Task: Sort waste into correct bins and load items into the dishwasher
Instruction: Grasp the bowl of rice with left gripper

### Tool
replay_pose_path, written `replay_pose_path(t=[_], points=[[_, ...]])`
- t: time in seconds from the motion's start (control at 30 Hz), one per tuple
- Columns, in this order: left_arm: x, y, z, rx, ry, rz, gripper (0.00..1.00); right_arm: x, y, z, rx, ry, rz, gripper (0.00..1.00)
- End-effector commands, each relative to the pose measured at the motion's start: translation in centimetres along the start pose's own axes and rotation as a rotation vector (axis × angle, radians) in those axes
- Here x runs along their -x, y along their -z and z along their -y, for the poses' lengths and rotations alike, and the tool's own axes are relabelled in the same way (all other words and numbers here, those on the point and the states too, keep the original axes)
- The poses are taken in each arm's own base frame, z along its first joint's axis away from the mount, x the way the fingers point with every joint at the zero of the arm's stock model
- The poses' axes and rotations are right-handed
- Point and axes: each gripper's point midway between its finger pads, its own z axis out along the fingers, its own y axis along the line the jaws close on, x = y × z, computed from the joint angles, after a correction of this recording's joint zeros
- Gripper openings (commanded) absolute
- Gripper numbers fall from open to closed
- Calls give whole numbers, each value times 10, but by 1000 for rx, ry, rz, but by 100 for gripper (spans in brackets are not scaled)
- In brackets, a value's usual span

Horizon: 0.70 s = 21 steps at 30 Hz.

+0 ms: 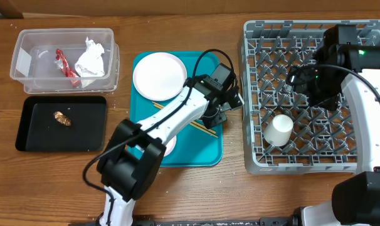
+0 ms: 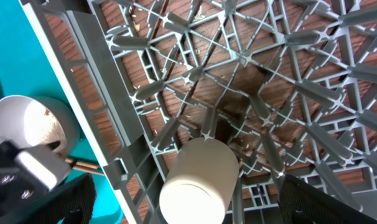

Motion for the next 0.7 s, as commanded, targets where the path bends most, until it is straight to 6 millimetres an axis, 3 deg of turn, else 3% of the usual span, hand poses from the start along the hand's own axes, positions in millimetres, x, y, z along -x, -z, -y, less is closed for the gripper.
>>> replay_pose_path(t=[0.0,0.23,0.33,0.5,0.6,0.67], points=[[-3,-7,-7,32,28,-18,29,6,19,-4,15,22,64,96],[-1,-8,-5,21,35,-10,24,5,19,-4,12,21,58,96],[-1,-10,-5,23,46,-7,34,3,19,-3,11,21,53,96],[-4,-15,-4,17,76,-20,37,3,19,-3,11,22,52,96],[-3,-15,-5,18,83,-19,21,2,19,-3,8,39,47,96],[-3,-15,-5,18,87,-18,4,1,19,-3,8,39,44,96]])
